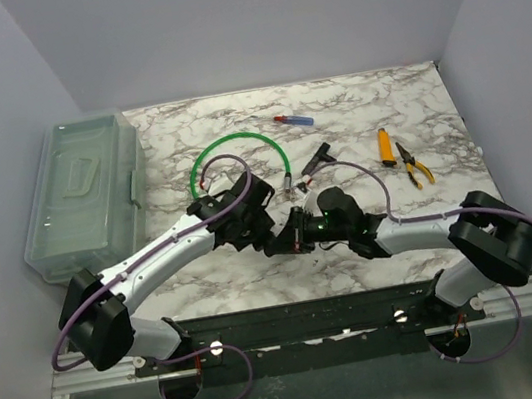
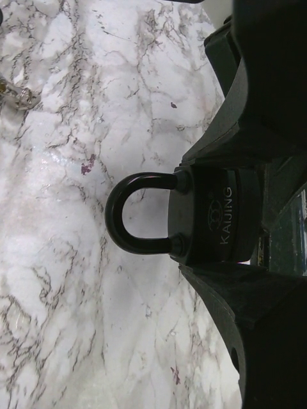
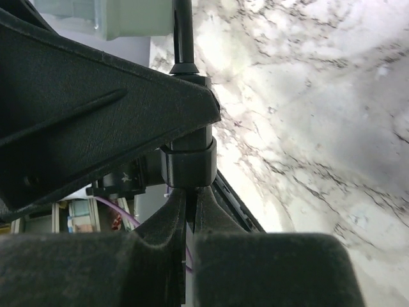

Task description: Unlock with the key

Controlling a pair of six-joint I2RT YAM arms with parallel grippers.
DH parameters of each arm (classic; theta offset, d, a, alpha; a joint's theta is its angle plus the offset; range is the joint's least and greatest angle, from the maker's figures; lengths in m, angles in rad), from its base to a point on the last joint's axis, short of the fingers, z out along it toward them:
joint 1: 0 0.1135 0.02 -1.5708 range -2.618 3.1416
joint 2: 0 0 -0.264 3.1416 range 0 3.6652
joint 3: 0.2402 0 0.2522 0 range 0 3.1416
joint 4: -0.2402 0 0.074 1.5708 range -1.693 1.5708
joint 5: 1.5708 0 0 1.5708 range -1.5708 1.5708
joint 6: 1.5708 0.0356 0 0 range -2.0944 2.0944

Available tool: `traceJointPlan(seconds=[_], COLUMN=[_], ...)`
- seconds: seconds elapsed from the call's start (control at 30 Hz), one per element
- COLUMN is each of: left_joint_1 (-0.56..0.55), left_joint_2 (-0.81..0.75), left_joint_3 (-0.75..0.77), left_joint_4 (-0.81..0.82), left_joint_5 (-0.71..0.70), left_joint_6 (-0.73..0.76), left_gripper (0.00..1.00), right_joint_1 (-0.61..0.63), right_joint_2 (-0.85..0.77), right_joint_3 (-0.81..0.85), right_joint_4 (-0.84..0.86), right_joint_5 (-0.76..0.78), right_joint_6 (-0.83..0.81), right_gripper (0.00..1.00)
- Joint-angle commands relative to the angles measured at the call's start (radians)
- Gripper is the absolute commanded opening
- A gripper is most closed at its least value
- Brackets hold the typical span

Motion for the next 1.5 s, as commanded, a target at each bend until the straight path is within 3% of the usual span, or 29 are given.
traceJointPlan(seconds=[0.0, 0.37, 0.8, 1.17, 1.47], left_joint_1=[-0.086, -0.118, -0.154, -0.159, -0.169], left_joint_2=[0.018, 0.055, -0.002, -0.076, -0.075], left_joint_3=[0.039, 0.065, 0.054, 0.025, 0.085], left_joint_4=[0.019, 0.083, 0.169, 0.249, 0.265], left_joint_5=[0.097, 0.094, 0.093, 0.117, 0.145], left_joint_6=[0.006, 0.027, 0.062, 0.112, 0.166], left_gripper=[0.0, 0.0, 0.0, 0.0, 0.0], right_joint_1=[-0.058, -0.112, -0.253, -0.304, -0.33], right_joint_2=[-0.037, -0.23, -0.28, -0.295, -0.293], right_joint_3=[-0.039, -0.109, -0.142, -0.08, 0.022], right_joint_4=[-0.083, -0.182, -0.037, -0.035, -0.104], right_joint_5=[0.231, 0.299, 0.068, -0.002, -0.003], right_joint_6=[-0.035, -0.063, -0.012, 0.028, 0.014], right_gripper=[0.0, 0.0, 0.0, 0.0, 0.0])
